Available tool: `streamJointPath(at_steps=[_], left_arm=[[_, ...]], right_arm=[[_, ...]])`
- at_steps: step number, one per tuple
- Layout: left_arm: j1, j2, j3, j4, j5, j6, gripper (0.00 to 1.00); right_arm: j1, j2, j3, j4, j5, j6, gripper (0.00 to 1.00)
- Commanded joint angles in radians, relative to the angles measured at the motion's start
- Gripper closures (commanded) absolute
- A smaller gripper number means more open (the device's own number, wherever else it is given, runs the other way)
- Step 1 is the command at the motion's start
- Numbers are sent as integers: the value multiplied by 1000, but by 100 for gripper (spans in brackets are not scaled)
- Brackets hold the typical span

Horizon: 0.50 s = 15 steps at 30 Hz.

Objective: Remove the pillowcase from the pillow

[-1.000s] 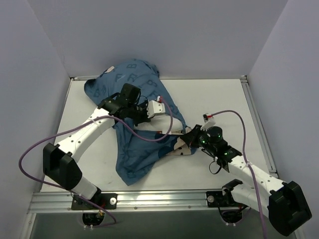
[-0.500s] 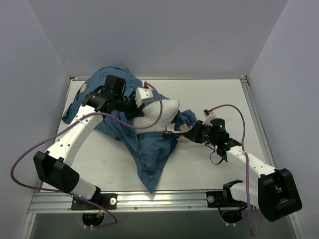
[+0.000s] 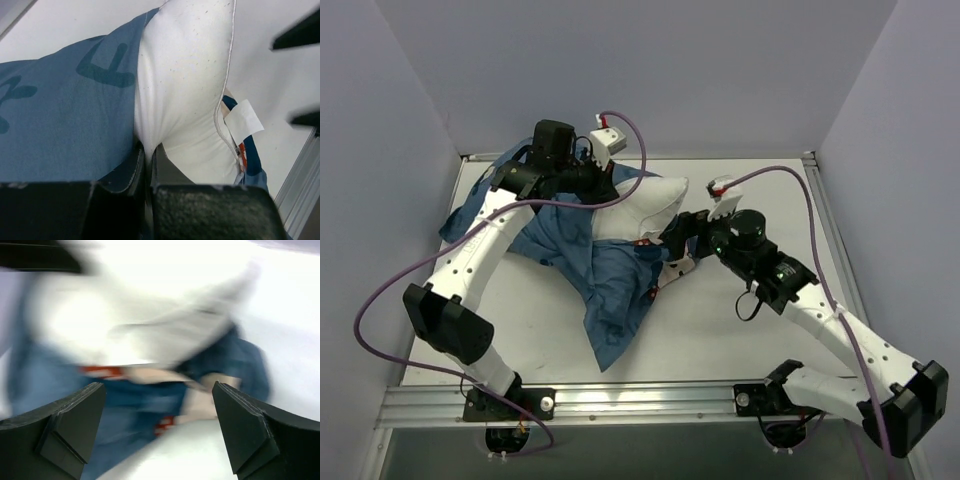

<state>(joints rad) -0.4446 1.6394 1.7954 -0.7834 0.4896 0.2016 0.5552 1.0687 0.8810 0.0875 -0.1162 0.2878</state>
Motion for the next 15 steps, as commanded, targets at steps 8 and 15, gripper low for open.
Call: streamJointPath(at_steps=[8,15], left_arm=[[-29,46,119,121,-57,-36,98],[-20,51,134,122,-83,-47,98]], right_arm=[[419,226,211,-31,288,16,7],[427,340,191,-8,309,85,71]])
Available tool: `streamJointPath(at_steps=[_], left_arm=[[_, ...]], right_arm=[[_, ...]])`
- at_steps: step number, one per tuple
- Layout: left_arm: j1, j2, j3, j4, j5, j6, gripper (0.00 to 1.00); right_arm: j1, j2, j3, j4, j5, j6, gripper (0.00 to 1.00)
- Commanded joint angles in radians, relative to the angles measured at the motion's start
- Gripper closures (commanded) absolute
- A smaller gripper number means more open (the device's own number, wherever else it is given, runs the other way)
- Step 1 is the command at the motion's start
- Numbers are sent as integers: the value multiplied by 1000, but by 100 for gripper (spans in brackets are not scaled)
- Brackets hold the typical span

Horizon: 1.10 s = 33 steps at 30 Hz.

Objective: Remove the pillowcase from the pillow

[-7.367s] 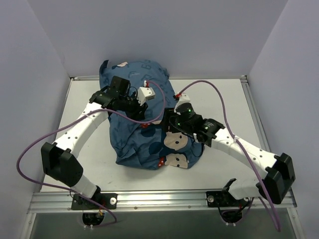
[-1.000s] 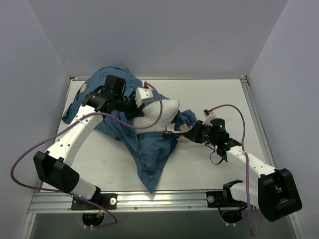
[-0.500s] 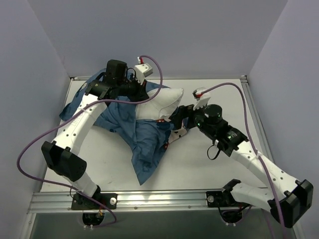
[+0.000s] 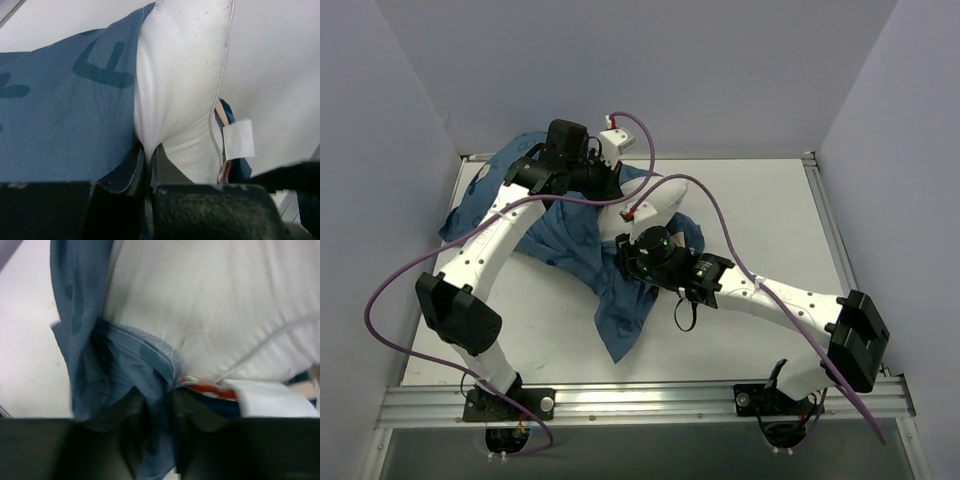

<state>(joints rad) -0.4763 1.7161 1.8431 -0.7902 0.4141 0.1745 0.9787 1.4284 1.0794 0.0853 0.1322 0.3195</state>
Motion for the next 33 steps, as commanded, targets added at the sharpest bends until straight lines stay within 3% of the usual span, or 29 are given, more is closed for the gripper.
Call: streamJointPath(at_steps=[1,2,16,18,19,21,22,24,27,32,33], left_arm=[[15,-24,90,132,-23,-24,98],[19,-20,99,135,-35,-27,98],[100,73,278,186,-195,20,98],[100,74,291,190,-202,22,98],[102,74,295,189,-202,23,98],[102,73,294,190,-205,25,98],[103,71,286,187,-201,25,98],[104,68,277,186,-183,17,98],[104,59,258,186,-144,-10,98],[104,50,263,186,-120,-39,98],[104,48,268,184,-117,-41,98]], right_arm=[[5,-28,-18,-4,64,62,84],[9,-39,-30,1,66,79,100],[186,-235,-285,-38,112,292,99],[192,-230,-309,-33,95,306,93],[202,-229,-312,-41,96,320,82],[212,-232,-322,-39,98,325,75],[218,-233,-326,-39,101,334,64],[221,-237,-338,-35,106,336,61],[219,-243,-346,-6,132,332,100],[196,-263,-395,91,135,323,100],[169,-281,-401,108,124,326,88]])
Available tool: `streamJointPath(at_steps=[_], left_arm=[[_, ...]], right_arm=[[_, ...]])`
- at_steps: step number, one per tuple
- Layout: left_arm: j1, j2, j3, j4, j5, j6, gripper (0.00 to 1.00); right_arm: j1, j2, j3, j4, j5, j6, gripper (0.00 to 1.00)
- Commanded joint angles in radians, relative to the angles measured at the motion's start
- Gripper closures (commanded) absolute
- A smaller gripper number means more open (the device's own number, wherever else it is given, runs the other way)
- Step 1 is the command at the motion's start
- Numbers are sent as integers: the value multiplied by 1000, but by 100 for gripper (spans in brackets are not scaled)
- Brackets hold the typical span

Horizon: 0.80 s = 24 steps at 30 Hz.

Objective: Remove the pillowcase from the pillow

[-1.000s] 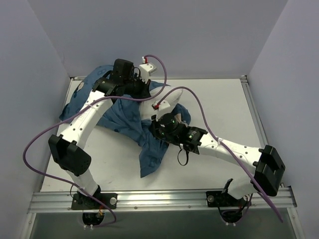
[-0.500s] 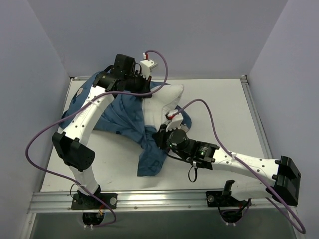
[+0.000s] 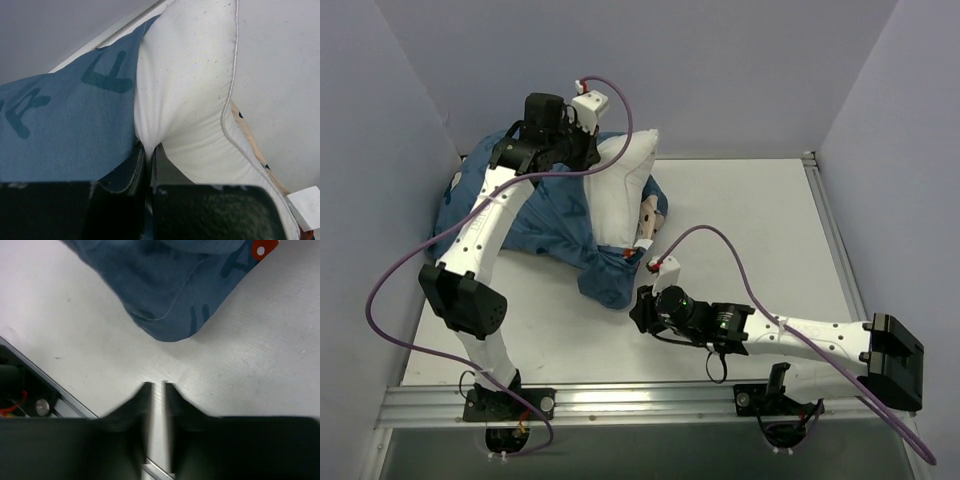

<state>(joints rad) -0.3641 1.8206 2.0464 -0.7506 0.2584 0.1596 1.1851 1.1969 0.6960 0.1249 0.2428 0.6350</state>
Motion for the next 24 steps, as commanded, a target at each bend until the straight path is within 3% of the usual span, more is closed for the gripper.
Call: streamJointPath(at_steps=[1,3,6,9,14,17,18,21,24], left_arm=[[-9,-60,67,146,39,-31,98],[-7,-58,80,146,36,-46,98],[-9,-55,95,151,39,-57,98],[-9,-46,115,154,36,-57,98],[-9,-35,150,158,38,-68,98],[-7,-29,176,162,38,-72,98],[-6,-27,185,162,38,-75,98],[11,-18,228,166,39,-109,98],[74,-9,285,191,56,-213,98]], right_arm=[[-56,-63,-30,108,-12,15,61],[-128,-91,-39,178,-43,31,39],[-179,-79,-35,272,-85,22,14],[-177,-10,22,320,-85,-7,9],[-174,150,132,377,-125,-50,11],[-176,211,161,400,-146,-49,25],[-179,220,172,413,-146,-47,48],[-182,236,172,410,-125,-23,100],[-183,199,114,410,-94,-6,100]])
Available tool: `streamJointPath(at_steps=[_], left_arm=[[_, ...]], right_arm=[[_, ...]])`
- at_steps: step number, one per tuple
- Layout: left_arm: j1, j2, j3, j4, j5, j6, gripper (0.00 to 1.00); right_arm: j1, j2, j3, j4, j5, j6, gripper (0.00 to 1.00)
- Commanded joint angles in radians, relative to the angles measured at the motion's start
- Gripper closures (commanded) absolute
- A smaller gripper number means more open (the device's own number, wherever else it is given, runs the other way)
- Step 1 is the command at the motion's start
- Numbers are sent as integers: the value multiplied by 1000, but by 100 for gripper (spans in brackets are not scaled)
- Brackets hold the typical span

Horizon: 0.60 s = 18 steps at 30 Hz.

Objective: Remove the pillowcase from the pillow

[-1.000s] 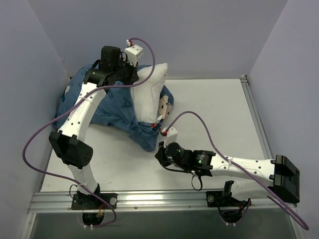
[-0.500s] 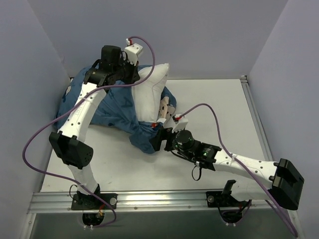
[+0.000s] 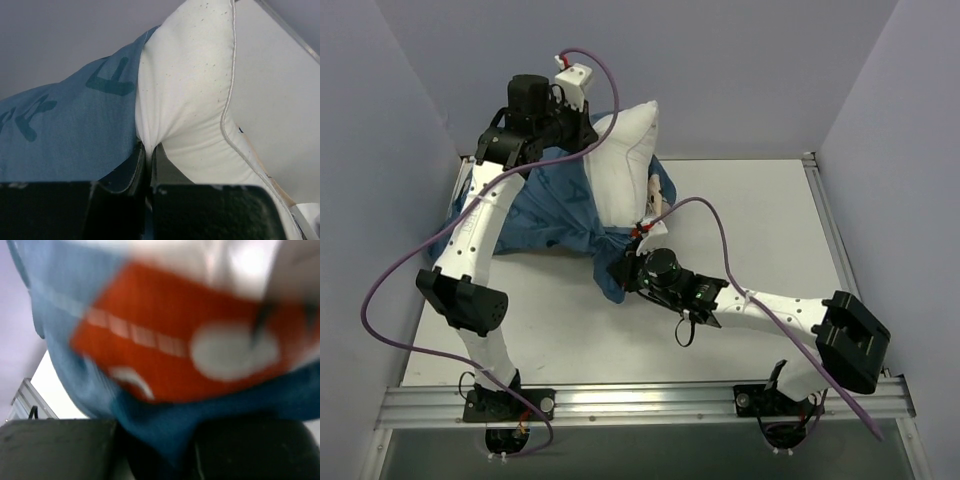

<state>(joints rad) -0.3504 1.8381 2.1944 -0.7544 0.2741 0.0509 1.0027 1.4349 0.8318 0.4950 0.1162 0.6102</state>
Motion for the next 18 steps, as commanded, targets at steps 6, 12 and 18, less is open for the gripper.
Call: streamJointPath(at_steps=[6,12,18], left_arm=[[207,-25,244,227,65,-152,98],[284,-34,251,239,94,-164,98],[301,-48,229,228,86,-128,98]], right_arm=[[-13,-181,-183,-12,85,48,100],[-50,-306,-356,-16,85,88,100],[-196,-384,-450,-1,-24,89,100]])
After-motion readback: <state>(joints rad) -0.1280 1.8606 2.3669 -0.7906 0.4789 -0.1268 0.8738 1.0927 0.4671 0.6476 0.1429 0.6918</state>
